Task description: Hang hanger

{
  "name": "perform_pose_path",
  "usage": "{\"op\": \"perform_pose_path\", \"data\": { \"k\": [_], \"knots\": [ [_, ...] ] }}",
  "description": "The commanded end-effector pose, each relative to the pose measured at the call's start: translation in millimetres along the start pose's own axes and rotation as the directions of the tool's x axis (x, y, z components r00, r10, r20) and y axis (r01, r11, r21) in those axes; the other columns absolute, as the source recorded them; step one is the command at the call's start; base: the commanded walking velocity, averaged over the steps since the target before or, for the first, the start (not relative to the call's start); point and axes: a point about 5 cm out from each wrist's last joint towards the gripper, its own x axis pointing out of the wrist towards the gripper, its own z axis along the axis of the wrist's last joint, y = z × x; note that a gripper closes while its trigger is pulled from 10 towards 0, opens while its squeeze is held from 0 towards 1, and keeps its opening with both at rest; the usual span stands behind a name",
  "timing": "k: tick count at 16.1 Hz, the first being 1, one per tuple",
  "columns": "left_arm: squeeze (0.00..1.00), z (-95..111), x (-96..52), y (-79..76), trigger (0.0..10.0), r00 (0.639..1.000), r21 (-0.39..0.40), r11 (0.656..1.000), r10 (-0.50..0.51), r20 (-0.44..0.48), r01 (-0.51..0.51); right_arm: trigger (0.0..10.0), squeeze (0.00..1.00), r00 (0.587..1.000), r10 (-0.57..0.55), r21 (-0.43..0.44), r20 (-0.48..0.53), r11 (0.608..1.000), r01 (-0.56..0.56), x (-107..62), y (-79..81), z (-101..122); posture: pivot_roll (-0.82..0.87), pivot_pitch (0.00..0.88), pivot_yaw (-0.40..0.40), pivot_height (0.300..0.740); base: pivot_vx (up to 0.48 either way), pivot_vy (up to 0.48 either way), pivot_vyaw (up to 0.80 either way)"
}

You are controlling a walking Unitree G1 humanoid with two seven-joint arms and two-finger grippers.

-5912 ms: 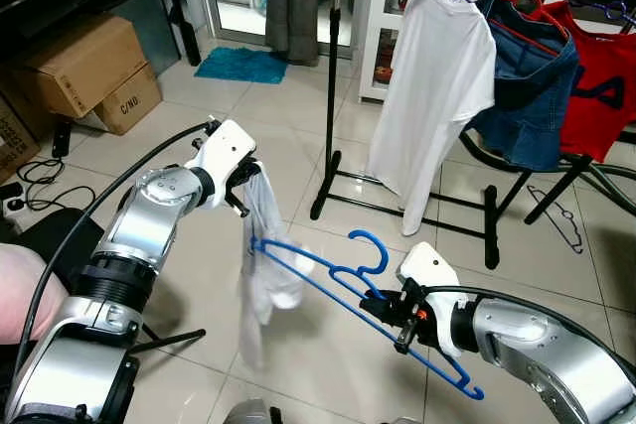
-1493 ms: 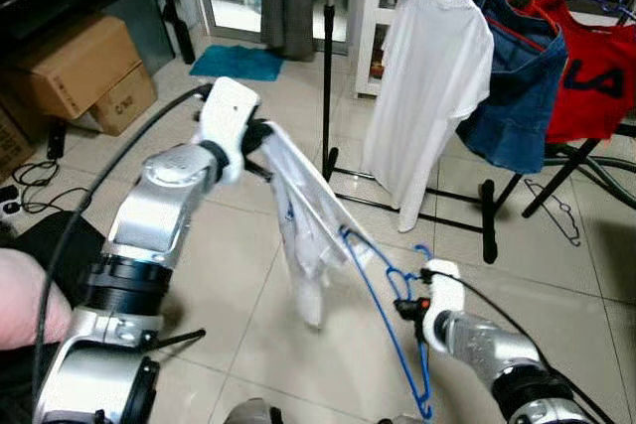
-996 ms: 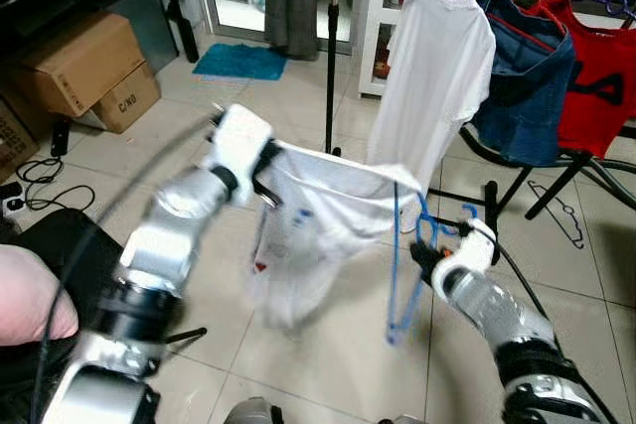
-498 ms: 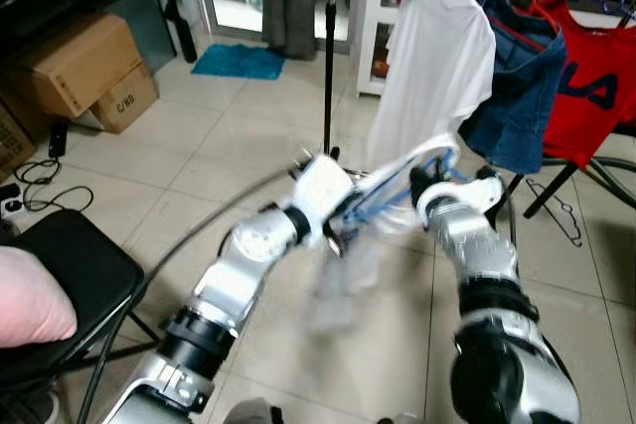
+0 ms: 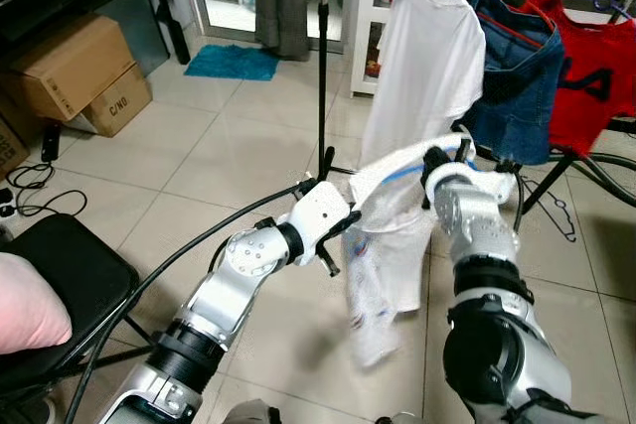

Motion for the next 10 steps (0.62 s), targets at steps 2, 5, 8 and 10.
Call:
{"op": "perform_pose_path", "data": {
  "k": [2,5,8,10],
  "knots": [
    [0.0,-13.2,-12.5,18.4,0.0,0.994,-0.029,0.994,0.106,-0.039,-0.107,10.0,0.0,0.995,0.091,-0.039,-0.031,0.995,-0.092,-1.3,24.6,0.1,0.02,0.0,0.005,0.74,0.0,0.0,0.0],
    [0.0,-9.7,-32.4,41.6,0.0,0.982,-0.131,0.975,0.186,0.033,-0.18,10.0,0.0,0.989,0.133,-0.068,-0.065,0.988,-0.138,-4.7,32.9,8.0,0.02,0.0,-0.009,0.74,0.0,0.0,0.0],
    [0.0,1.4,-52.4,59.7,0.0,0.959,-0.241,0.951,0.234,0.158,-0.192,10.0,0.0,0.99,0.131,-0.072,-0.055,0.988,-0.135,-8.6,32.0,15.2,0.02,0.0,-0.018,0.74,0.0,0.0,0.0],
    [0.0,1.6,-57.5,57.3,0.0,0.966,-0.243,0.958,0.197,0.169,-0.153,10.0,0.0,0.992,0.119,-0.077,-0.049,0.989,-0.123,-9.5,30.2,16.3,0.02,0.0,-0.02,0.74,0.0,0.0,0.0]
  ]
}}
